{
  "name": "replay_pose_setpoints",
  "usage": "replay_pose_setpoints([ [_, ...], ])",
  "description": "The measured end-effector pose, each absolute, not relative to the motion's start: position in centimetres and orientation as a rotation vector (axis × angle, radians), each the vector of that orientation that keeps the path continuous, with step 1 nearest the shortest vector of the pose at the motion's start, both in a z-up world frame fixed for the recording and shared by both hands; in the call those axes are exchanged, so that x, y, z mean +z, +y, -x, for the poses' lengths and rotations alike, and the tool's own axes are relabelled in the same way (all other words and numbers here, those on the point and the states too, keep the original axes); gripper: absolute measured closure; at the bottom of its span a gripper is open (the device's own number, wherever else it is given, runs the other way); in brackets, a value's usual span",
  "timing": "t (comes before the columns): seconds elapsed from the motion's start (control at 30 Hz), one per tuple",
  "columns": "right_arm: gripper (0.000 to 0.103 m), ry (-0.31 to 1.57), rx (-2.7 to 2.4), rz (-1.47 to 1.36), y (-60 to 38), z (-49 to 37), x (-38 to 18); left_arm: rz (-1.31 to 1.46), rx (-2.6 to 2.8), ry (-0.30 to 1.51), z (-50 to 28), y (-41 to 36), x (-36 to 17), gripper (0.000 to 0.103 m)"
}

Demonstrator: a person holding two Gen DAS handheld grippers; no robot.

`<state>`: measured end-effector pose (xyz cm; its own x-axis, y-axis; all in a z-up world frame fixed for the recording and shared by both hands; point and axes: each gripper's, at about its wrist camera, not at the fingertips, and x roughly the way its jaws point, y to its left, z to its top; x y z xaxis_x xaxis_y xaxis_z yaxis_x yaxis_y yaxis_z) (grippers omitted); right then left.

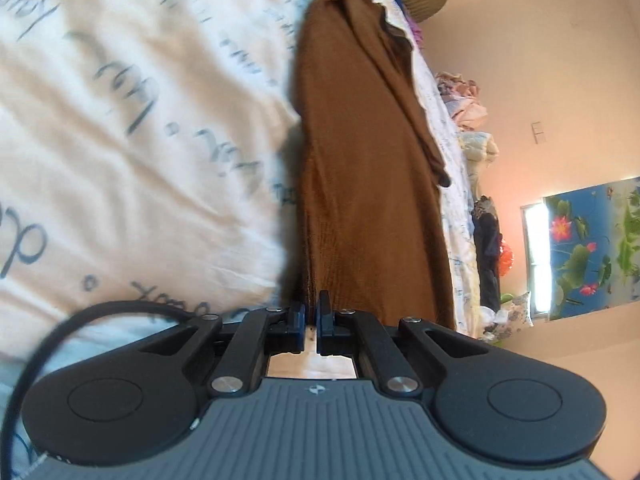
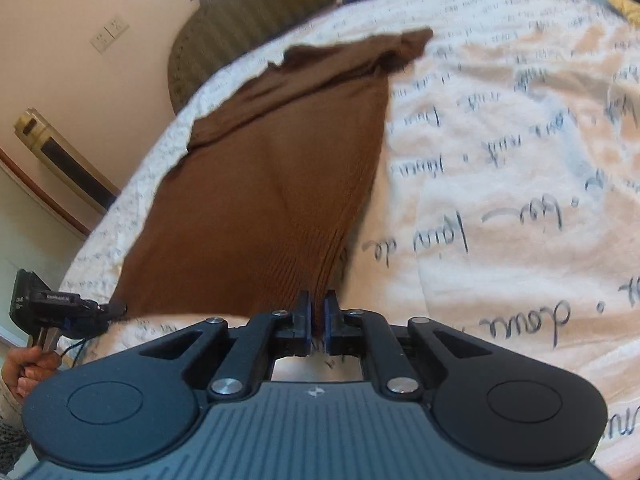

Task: Fold small clothes
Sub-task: 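Close both grippers on the ribbed sweater hem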

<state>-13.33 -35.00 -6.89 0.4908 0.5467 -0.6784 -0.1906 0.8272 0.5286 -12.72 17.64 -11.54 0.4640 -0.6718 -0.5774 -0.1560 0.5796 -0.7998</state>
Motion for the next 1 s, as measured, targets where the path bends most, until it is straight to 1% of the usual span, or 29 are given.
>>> replay_pose_setpoints([
  [0.03,0.096,0.989,0.463,-0.421,-34.9,13.3,-7.6,0.935,-0.380,1.064,12.8,17.8,-11.5,0.096],
  [0.1,0.094,0.971,0.457,-0.438,-35.3,13.9,-7.5,0.867,-0.360,1.046,13.0,17.7,-10.2,0.097],
  [0.13,0.091,0.952,0.460,-0.446,-35.6,14.0,-7.1,0.851,-0.375,1.040,13.0,17.7,-9.7,0.092],
  [0.17,0.076,0.928,0.447,-0.446,-36.0,14.1,-6.7,0.877,-0.400,1.036,13.0,17.8,-9.4,0.064],
  [0.2,0.047,0.901,0.427,-0.446,-36.5,14.1,-6.3,0.915,-0.417,1.025,12.9,18.0,-9.4,0.044],
  [0.23,0.030,0.873,0.414,-0.456,-37.0,14.1,-6.2,0.933,-0.435,0.999,12.8,18.0,-9.3,0.015],
  [0.27,0.006,0.840,0.407,-0.479,-37.6,14.0,-6.1,0.936,-0.451,0.977,12.5,17.7,-9.0,0.003],
  [0.33,0.005,0.790,0.431,-0.510,-38.2,13.6,-6.2,0.910,-0.435,0.986,11.7,17.2,-8.6,0.002],
  [0.4,0.005,0.819,0.444,-0.528,-38.2,12.6,-6.8,0.904,-0.441,0.972,11.0,16.9,-8.6,0.001],
  [0.53,0.006,0.847,0.480,-0.611,-37.4,11.4,-8.5,0.898,-0.439,1.008,9.7,16.2,-8.9,0.000],
  [0.63,0.006,0.832,0.513,-0.594,-35.9,11.5,-9.0,0.927,-0.419,0.998,9.8,16.2,-9.0,0.000],
  [0.67,0.013,0.831,0.511,-0.576,-35.4,11.6,-9.0,0.922,-0.414,0.986,10.0,16.2,-8.9,0.000],
  [0.7,0.034,0.832,0.513,-0.555,-34.9,11.7,-9.0,0.920,-0.405,0.970,10.3,16.1,-8.9,0.002],
  [0.73,0.052,0.844,0.514,-0.539,-34.5,11.7,-9.1,0.912,-0.392,0.963,10.4,16.0,-8.9,0.008],
  [0.77,0.089,0.870,0.505,-0.539,-34.2,11.5,-9.4,0.902,-0.376,0.963,10.5,15.9,-8.9,0.027],
  [0.8,0.096,0.889,0.497,-0.539,-33.9,11.3,-9.9,0.916,-0.372,0.974,10.4,16.0,-9.1,0.044],
  [0.83,0.096,0.885,0.505,-0.527,-33.8,11.3,-10.1,0.953,-0.373,0.997,10.3,16.2,-9.8,0.085],
  [0.87,0.097,0.875,0.503,-0.509,-33.6,11.4,-10.1,0.977,-0.356,1.017,10.4,16.3,-10.5,0.099],
  [1.0,0.098,0.796,0.479,-0.408,-32.6,12.9,-8.0,0.971,-0.346,0.988,11.3,16.5,-10.8,0.099],
])
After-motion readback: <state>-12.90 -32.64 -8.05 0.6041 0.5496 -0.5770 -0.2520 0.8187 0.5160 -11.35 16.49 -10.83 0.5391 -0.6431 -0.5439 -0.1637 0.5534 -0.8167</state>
